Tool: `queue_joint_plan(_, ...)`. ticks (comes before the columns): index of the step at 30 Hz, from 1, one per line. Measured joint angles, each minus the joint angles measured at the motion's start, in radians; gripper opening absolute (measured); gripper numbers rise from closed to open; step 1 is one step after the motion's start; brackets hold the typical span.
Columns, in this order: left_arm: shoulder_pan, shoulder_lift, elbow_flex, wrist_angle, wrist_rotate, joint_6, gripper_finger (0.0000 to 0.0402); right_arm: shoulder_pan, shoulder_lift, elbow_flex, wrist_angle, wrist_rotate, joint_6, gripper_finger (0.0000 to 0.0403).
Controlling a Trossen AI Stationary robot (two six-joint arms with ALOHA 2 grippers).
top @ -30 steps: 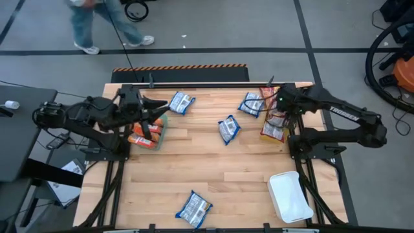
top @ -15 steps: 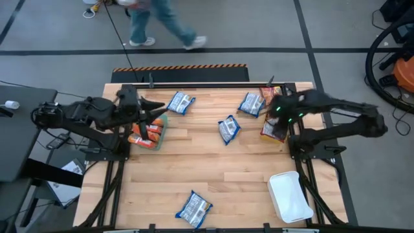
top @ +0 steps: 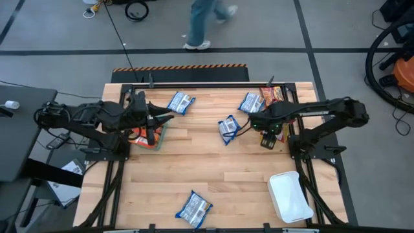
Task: Sort Maruchan noodles
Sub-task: Adjust the red noodle pack
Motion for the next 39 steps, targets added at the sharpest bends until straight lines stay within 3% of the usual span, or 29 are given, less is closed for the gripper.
queue_joint_plan(8, 0.0, 0.0, 0.0, -0.051, 0.0, -0.024, 0.0109, 0.0, 0.098, 0.0, -0.003, 0.038, -0.003, 0.0148)
queue_joint_plan(16, -0.001, -0.002, 0.0, -0.079, 0.038, -0.054, 0.0109, 0.0, 0.065, 0.003, -0.124, 0.079, 0.003, 0.0013)
queue_joint_plan(21, -0.001, -0.002, 0.0, -0.078, 0.079, -0.059, 0.0109, 0.0, -0.016, 0.063, -0.296, 0.111, -0.061, 0.0013)
queue_joint_plan(25, -0.001, -0.007, 0.0, -0.078, 0.078, -0.057, 0.0109, -0.032, -0.123, 0.058, -0.267, 0.125, -0.218, 0.0007)
queue_joint_plan(30, -0.001, -0.015, 0.0, -0.074, 0.078, -0.055, 0.0109, -0.158, -0.169, -0.001, -0.268, 0.307, -0.344, 0.0014)
queue_joint_plan(39, 0.0, -0.021, 0.0, -0.072, 0.071, -0.046, 0.0109, -0.276, -0.163, -0.073, 0.037, 0.32, -0.411, 0.0024)
